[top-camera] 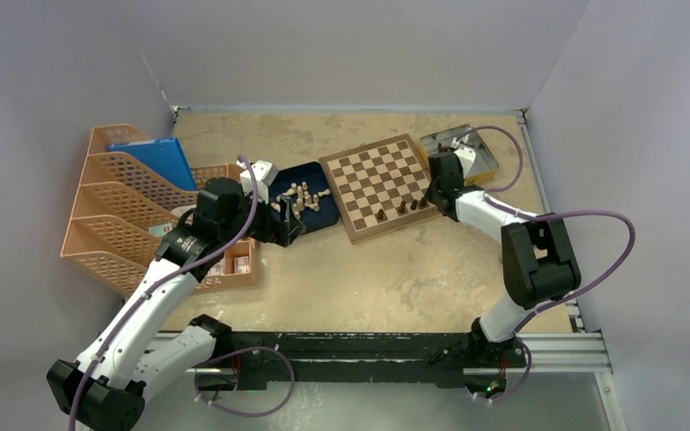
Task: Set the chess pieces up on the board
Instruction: Place the chess piece on the chessboard.
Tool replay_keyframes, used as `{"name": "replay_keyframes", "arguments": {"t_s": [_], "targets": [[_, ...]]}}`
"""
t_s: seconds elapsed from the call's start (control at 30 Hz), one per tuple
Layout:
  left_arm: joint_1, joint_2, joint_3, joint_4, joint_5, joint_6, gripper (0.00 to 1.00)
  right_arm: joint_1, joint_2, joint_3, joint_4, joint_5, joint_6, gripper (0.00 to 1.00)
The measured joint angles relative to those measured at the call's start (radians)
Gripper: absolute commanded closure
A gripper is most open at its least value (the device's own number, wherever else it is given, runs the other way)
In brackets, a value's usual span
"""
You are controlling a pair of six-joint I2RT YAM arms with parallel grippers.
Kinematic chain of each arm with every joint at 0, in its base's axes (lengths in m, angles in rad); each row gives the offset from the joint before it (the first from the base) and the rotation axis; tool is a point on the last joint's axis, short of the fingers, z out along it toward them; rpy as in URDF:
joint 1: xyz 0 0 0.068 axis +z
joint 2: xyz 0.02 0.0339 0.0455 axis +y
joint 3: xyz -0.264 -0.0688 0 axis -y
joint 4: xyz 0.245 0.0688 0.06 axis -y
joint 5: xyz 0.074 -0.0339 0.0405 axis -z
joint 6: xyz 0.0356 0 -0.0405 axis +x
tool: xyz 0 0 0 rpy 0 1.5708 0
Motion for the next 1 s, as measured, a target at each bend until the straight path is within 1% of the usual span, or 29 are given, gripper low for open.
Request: {"name": "replay_keyframes", "arguments": {"t_s": [0.23,0.53,0.67,1.0], "targets": [[0.000,0.000,0.000,0.000,-0.002,0.000,0.15,0.001,0.008,0.000,0.023,-0.010,0.001,0.78],[-0.009,-0.002,0.000,0.000,-0.010,0.000,0.15,0.001,0.012,0.002,0.017,-0.010,0.002,0.70],[-0.016,0.001,0.000,0.000,-0.010,0.000,0.15,0.001,0.012,0.048,-0.053,-0.009,0.002,0.66],[-0.026,0.011,0.000,0.000,-0.011,0.000,0.15,0.001,0.000,0.148,-0.129,0.000,0.003,0.64]]}}
